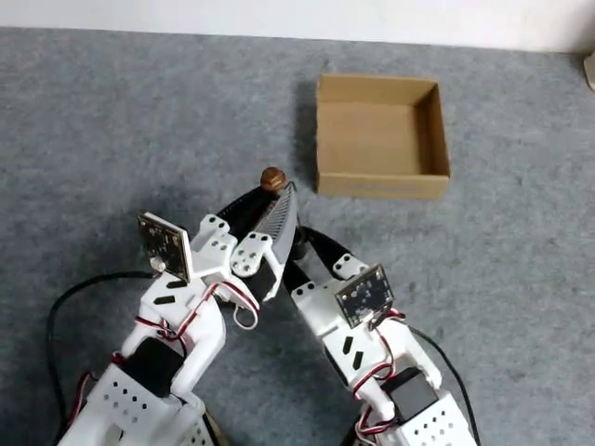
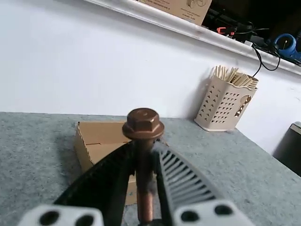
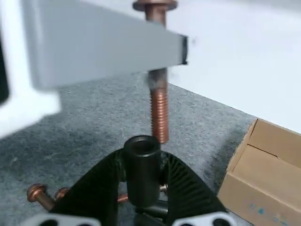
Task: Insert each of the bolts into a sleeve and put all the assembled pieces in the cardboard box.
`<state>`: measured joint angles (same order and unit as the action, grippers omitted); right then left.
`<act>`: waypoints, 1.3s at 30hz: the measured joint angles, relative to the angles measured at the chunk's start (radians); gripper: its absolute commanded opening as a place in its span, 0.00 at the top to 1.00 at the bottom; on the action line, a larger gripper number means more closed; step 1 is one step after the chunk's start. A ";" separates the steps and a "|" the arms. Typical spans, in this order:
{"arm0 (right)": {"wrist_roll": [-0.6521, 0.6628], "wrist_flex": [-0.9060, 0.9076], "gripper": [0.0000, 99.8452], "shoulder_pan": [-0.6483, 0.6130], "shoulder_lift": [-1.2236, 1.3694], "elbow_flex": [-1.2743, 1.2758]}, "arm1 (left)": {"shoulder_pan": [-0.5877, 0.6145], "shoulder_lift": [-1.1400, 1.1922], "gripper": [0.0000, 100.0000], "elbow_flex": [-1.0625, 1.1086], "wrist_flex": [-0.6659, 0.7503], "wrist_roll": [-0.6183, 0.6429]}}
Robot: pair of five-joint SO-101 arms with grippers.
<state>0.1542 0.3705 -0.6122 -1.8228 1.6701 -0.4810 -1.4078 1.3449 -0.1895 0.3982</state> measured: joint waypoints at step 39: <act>0.000 0.002 1.00 0.031 0.000 0.002 | -0.023 0.000 0.99 -0.127 -0.161 0.003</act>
<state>0.1542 0.3721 -0.5815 -1.8228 1.6717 -0.5040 -1.4078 1.2175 -0.3506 0.4012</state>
